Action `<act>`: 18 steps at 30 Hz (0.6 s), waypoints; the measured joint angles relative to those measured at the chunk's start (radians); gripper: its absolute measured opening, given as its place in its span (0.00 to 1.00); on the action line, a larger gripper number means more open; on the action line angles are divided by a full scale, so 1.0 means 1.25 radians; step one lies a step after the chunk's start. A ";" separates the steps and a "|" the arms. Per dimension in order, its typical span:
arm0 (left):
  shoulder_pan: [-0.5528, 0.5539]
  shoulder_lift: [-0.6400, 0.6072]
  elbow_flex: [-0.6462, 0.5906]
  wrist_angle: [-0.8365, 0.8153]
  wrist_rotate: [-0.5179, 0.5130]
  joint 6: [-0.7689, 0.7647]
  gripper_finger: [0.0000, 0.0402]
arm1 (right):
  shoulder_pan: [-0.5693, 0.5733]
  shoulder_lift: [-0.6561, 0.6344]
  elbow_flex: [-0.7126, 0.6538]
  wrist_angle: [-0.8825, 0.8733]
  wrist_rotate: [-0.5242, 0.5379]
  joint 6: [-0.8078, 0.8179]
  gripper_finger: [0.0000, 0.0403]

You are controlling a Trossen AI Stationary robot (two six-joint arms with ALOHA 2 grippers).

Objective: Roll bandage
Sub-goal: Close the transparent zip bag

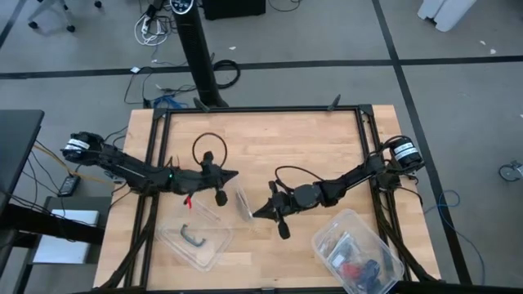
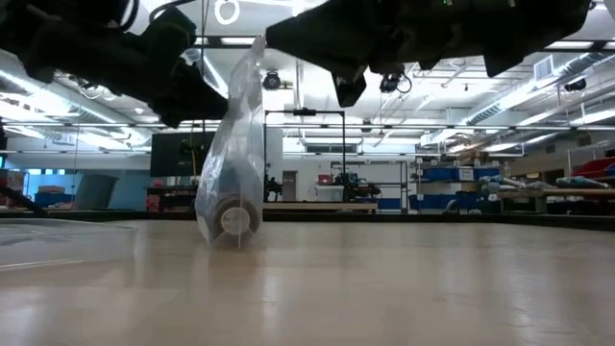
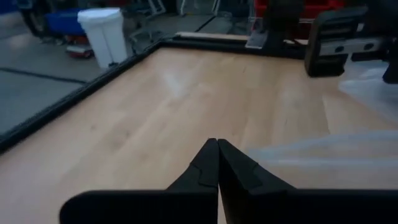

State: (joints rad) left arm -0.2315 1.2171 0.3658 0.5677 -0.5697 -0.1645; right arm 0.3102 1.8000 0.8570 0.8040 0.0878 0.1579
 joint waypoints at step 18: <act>-0.025 -0.151 0.000 -0.019 0.161 0.187 0.01 | -0.001 -0.186 0.232 -0.734 0.108 -0.385 0.31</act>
State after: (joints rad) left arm -0.2632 1.0288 0.3653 0.5435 -0.3684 0.0697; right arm 0.3084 1.5679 1.1465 -0.1136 0.2232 -0.3234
